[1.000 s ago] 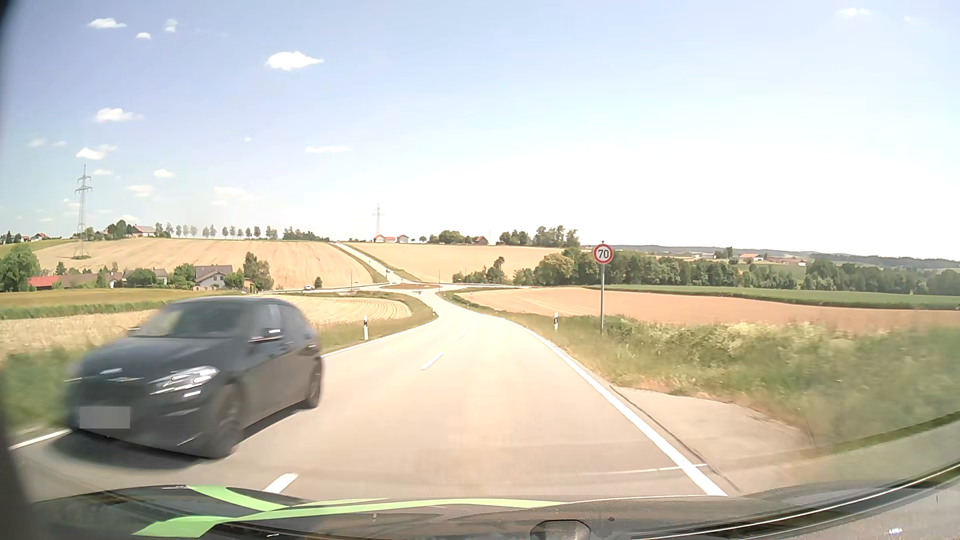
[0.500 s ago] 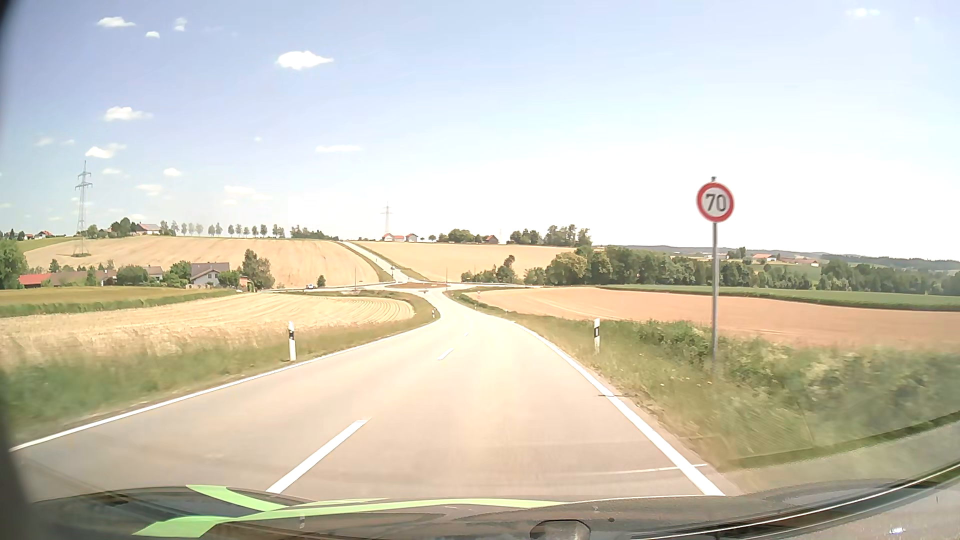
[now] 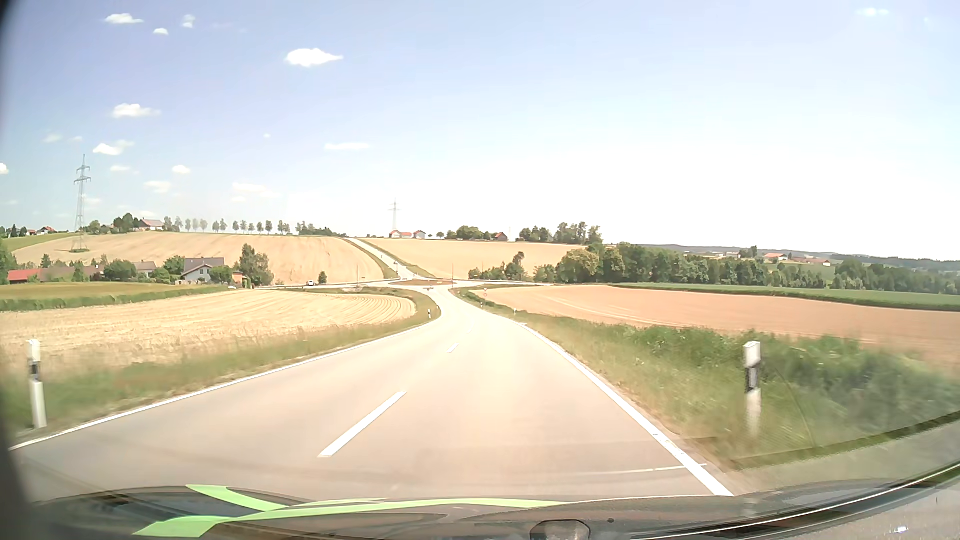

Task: Follow the waypoints while adhering to traffic rules and regulations

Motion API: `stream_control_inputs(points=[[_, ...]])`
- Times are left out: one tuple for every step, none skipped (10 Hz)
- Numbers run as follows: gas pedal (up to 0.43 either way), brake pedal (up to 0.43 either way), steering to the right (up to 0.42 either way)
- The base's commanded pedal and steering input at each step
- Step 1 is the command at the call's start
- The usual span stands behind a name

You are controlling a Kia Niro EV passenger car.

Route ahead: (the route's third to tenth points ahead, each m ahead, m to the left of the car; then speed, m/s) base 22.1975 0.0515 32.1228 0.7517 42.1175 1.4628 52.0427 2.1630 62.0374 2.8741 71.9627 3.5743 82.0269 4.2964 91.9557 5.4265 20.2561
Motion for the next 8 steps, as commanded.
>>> stream_control_inputs(points=[[0.157,0.0,-0.007],[0.138,0.0,-0.007],[0.13,0.0,-0.007],[0.13,0.0,-0.007],[0.13,0.0,-0.007],[0.13,0.0,-0.007],[0.13,0.0,-0.007],[0.13,0.0,-0.007]])
